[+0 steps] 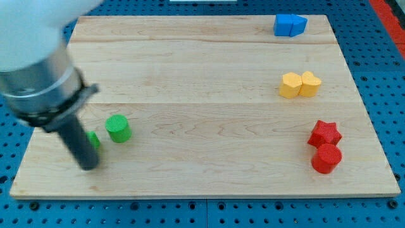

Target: Slide the green star towards the center left

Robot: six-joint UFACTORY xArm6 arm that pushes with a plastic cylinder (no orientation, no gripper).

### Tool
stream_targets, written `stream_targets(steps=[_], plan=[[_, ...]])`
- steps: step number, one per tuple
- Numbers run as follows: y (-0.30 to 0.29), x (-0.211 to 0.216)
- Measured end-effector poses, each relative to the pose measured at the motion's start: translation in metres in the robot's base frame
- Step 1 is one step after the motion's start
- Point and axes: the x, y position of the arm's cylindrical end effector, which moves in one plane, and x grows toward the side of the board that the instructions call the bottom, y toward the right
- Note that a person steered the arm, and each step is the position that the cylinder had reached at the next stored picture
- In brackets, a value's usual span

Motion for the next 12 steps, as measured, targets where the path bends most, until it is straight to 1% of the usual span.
stream_targets(steps=[1, 2, 3, 4, 5, 6, 7, 10, 12], plan=[[-0.031, -0.026], [-0.037, -0.049], [-0.094, -0.049], [-0.087, -0.036], [-0.068, 0.005], [-0.069, -0.023], [-0.037, -0.025], [-0.025, -0.022], [-0.025, -0.041]])
